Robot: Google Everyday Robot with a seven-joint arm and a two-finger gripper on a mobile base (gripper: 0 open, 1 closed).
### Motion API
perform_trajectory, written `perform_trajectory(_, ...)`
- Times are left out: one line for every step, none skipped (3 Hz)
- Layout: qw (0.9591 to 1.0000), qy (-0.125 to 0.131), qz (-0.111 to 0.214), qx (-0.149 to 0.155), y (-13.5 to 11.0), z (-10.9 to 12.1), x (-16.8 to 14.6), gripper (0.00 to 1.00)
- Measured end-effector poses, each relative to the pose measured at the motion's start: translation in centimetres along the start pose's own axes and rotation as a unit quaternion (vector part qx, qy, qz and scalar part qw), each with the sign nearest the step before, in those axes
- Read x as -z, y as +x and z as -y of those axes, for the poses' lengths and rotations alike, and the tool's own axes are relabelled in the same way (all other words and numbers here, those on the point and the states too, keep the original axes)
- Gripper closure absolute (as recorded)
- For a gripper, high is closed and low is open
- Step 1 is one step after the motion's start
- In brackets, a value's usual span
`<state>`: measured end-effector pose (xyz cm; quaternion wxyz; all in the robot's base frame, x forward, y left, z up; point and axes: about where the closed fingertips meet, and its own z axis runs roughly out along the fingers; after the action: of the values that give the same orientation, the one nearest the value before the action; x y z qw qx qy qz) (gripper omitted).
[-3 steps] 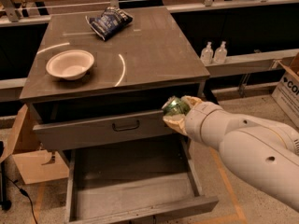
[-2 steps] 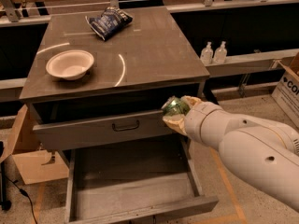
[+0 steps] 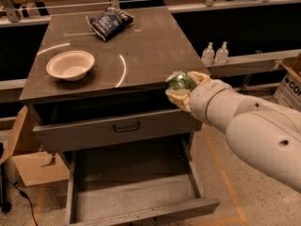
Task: Pick green can from middle drawer and place on counter
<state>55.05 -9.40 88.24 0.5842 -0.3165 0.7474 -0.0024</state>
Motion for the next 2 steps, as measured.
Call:
perform_trajectory(0.9976, 0.001, 0.049, -0.048, -3.3, 0.8, -1.7, 1.00)
perform_trajectory(0.9905, -0.005, 0.105, -0.089, -6.9, 1.5, -3.8, 1.00)
